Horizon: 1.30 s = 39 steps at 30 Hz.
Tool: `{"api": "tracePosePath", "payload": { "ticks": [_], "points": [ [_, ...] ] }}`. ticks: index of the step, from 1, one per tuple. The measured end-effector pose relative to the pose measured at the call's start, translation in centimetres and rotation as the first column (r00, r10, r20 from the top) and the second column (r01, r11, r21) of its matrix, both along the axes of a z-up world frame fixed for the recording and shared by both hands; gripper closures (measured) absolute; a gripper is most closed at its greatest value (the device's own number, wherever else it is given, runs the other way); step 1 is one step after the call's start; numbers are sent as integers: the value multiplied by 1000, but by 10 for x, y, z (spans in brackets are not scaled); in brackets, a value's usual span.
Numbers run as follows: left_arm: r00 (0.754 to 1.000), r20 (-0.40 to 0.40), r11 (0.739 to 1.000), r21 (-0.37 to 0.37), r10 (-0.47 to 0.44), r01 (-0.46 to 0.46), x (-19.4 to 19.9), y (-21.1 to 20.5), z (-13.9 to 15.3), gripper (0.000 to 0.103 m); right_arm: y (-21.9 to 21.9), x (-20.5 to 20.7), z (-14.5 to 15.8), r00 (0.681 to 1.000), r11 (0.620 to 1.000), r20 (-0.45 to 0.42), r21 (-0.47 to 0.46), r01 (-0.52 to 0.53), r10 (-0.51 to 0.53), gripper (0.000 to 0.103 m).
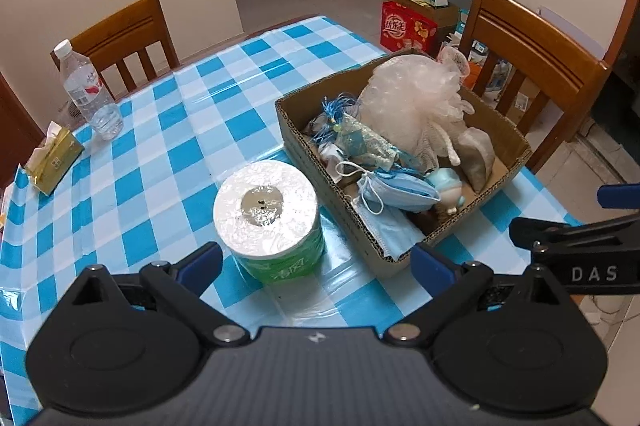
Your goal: Organize soft objects
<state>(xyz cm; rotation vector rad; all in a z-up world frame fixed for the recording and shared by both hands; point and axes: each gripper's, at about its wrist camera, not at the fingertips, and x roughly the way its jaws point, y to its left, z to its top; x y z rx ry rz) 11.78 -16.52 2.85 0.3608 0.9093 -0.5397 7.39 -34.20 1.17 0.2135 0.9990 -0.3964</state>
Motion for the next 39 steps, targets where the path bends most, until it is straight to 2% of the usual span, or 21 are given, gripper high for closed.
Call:
{"api": "tracePosePath", "payload": {
  "ticks": [39],
  "points": [
    [1000,-25,1000,-20,-7,7,-10,4,8,3,5,-18,9,999,999,14,-5,42,-42,0]
  ]
}}
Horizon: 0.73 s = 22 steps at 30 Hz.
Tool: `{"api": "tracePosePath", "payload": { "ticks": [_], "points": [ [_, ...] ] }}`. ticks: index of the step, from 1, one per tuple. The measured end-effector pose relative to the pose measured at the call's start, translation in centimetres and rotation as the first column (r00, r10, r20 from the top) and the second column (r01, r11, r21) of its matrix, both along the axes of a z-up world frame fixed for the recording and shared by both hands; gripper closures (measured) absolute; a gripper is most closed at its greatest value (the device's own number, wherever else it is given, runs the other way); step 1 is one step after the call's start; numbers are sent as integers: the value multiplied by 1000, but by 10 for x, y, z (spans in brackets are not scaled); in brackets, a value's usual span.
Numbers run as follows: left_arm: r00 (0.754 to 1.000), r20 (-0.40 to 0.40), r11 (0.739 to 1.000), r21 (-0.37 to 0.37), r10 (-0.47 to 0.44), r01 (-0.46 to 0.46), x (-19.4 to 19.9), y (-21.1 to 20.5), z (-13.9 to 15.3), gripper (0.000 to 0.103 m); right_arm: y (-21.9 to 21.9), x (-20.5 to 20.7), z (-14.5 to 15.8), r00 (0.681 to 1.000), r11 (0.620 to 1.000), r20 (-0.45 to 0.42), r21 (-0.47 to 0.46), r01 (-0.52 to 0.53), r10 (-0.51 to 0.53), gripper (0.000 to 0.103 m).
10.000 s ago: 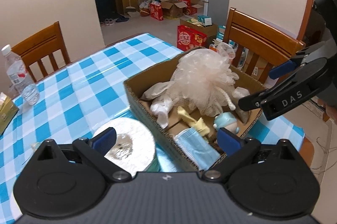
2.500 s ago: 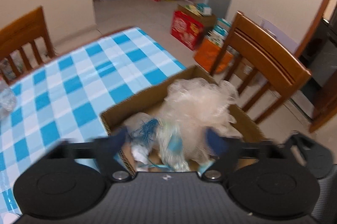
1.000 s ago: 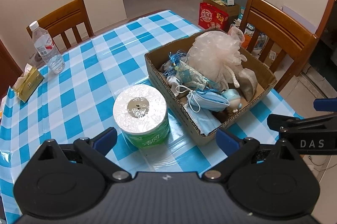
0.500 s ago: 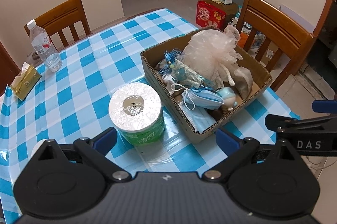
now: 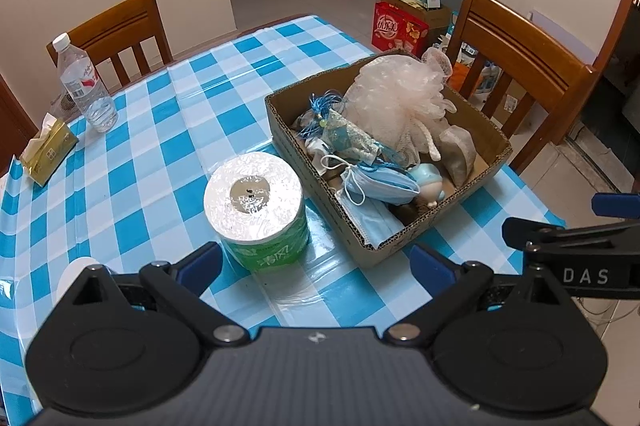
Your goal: Organize soft objects
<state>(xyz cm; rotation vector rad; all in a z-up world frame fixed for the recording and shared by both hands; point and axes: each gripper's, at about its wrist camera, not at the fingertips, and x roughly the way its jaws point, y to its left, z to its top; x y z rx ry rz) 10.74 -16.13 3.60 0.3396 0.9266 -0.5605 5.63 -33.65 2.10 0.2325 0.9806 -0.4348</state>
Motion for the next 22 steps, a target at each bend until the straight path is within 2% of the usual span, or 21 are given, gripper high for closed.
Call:
{"api": "tracePosePath", "payload": {
  "ticks": [22],
  "points": [
    [1000,8,1000,-2,3,-3,-5,1,1,3,1,-7,5,1000,1000,5,-5,-1,1,0]
  ]
}}
